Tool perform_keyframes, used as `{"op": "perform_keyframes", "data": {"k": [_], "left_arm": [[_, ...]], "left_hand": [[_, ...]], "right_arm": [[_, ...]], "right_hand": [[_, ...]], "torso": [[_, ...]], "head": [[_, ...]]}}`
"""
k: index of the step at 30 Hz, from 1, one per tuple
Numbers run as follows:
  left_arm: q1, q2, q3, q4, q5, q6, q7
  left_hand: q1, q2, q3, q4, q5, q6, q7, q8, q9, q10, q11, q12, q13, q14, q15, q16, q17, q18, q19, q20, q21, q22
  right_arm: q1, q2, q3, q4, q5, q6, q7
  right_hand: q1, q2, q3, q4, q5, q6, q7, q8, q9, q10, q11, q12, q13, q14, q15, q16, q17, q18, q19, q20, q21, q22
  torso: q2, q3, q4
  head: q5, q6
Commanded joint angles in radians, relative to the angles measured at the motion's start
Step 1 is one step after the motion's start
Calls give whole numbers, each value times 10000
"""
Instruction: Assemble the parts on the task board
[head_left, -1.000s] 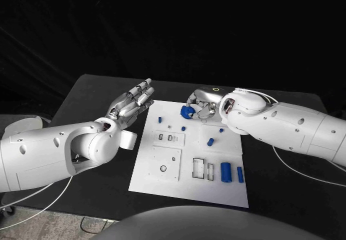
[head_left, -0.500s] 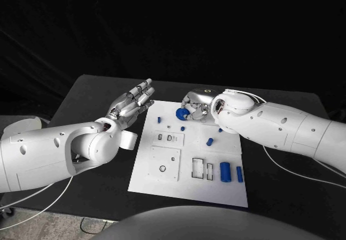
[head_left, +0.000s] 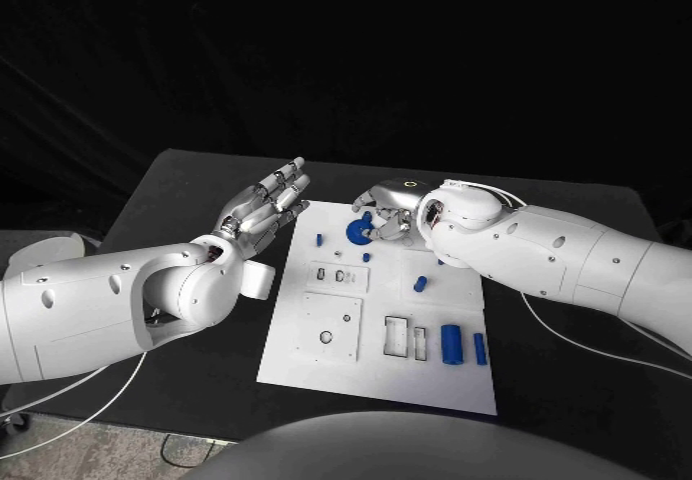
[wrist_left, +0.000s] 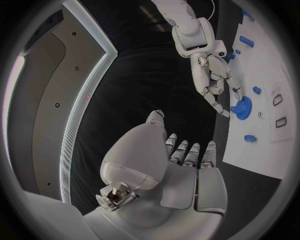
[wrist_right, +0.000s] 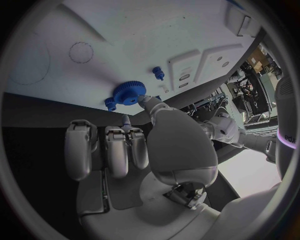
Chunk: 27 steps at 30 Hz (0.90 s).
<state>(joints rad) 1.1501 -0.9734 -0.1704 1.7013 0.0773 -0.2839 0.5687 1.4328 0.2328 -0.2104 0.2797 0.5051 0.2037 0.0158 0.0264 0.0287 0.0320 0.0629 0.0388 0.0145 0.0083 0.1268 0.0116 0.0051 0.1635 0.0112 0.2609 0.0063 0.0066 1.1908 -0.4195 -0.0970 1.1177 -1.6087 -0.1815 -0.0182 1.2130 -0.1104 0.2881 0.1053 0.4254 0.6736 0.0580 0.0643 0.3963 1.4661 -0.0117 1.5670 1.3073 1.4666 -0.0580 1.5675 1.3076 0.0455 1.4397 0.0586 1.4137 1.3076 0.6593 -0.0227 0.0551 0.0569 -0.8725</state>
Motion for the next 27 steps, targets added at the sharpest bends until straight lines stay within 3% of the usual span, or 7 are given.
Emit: {"op": "perform_keyframes", "data": {"k": [1, 3, 5, 9, 13, 22, 27], "left_arm": [[4, 16, 6, 3, -8, 192, 73], [4, 22, 6, -5, -8, 197, 70], [4, 31, 6, -14, -8, 202, 67], [3, 44, 6, -39, -8, 215, 63], [0, 32, 4, -69, -8, 223, 58], [-11, -35, -6, -74, -8, 193, 77], [-13, 3, -12, -99, -8, 205, 76]], "left_hand": [[112, -27, 45, -11, 57, 11, 76, 71, 15, -15, 92, 57, 10, -13, 78, 47, 14, 170, 12, 62, 37, 10], [112, -30, 43, -10, 57, 18, 87, 73, 16, -14, 95, 60, 10, -12, 84, 51, 15, 171, 13, 67, 38, 11], [112, -30, 43, -10, 57, 18, 87, 73, 16, -14, 95, 60, 10, -12, 84, 51, 15, 171, 13, 67, 38, 11], [112, -30, 43, -10, 57, 19, 89, 73, 16, -15, 95, 59, 10, -12, 84, 51, 15, 171, 13, 68, 38, 11], [113, -32, 42, -10, 58, 20, 99, 74, 16, -15, 97, 61, 10, -11, 87, 54, 16, 171, 14, 72, 38, 11], [113, -32, 42, -10, 58, 20, 99, 74, 16, -15, 97, 61, 10, -11, 87, 54, 16, 171, 14, 72, 38, 11], [118, -35, 43, -14, 62, 20, 106, 74, 16, -14, 100, 64, 10, -9, 95, 58, 17, 170, 17, 78, 40, 13]], "right_arm": [[-6, 8, 2, 10, -94, 119, 162], [-7, 3, 2, 13, -89, 89, 176], [-10, -7, 2, 12, -84, 26, 194], [-8, -65, 2, 14, -35, -254, 261], [70, -288, 3, 199, 83, -601, 296], [733, -2296, 0, 2231, 424, -630, -99], [913, -3593, -18, 3081, 518, -530, -294]], "right_hand": [[-123, 24, -198, 42, -1050, -304, -45, -10, -225, 1047, -72, 38, 2635, 1042, -62, 33, 2632, 33, 2, -82, -43, 1723], [-143, 50, -321, 63, -1570, -498, -59, -16, -384, 1047, -78, 38, 2635, 1042, -69, 33, 2632, 39, -14, -90, -73, 1722], [-125, 68, -363, 57, -1663, -664, -60, -28, -508, 1047, -79, 38, 2635, 1042, -70, 33, 2632, 53, -55, -91, -130, 1698], [-107, 86, -397, 53, -1707, -510, -40, 11, -471, 1047, -72, 38, 2635, 1042, -69, 33, 2632, 64, -85, -90, -172, 1682], [51, 152, -445, -16, -1455, -79, 72, 177, -512, 1047, -10, 38, 2635, 1042, -32, 33, 2632, 56, -61, -69, -172, 1705], [173, 242, -533, -33, -1138, 747, 278, 516, -499, 1047, 149, 38, 2635, 1042, 84, 33, 2632, -26, 196, 31, 98, 1881], [184, 257, -557, -28, -1104, 832, 296, 553, -494, 1047, 159, 38, 2635, 1042, 91, 33, 2632, -79, 350, 42, 290, 1985]], "torso": [[3, -4, -15], [0, -3, -16], [-2, -1, -13], [-4, 8, -18], [-33, 10, -44], [-103, -30, -141], [-148, -40, -156]], "head": [[14, -1], [18, -1], [18, -1], [54, -1], [68, -1], [17, -1], [25, -1]]}}
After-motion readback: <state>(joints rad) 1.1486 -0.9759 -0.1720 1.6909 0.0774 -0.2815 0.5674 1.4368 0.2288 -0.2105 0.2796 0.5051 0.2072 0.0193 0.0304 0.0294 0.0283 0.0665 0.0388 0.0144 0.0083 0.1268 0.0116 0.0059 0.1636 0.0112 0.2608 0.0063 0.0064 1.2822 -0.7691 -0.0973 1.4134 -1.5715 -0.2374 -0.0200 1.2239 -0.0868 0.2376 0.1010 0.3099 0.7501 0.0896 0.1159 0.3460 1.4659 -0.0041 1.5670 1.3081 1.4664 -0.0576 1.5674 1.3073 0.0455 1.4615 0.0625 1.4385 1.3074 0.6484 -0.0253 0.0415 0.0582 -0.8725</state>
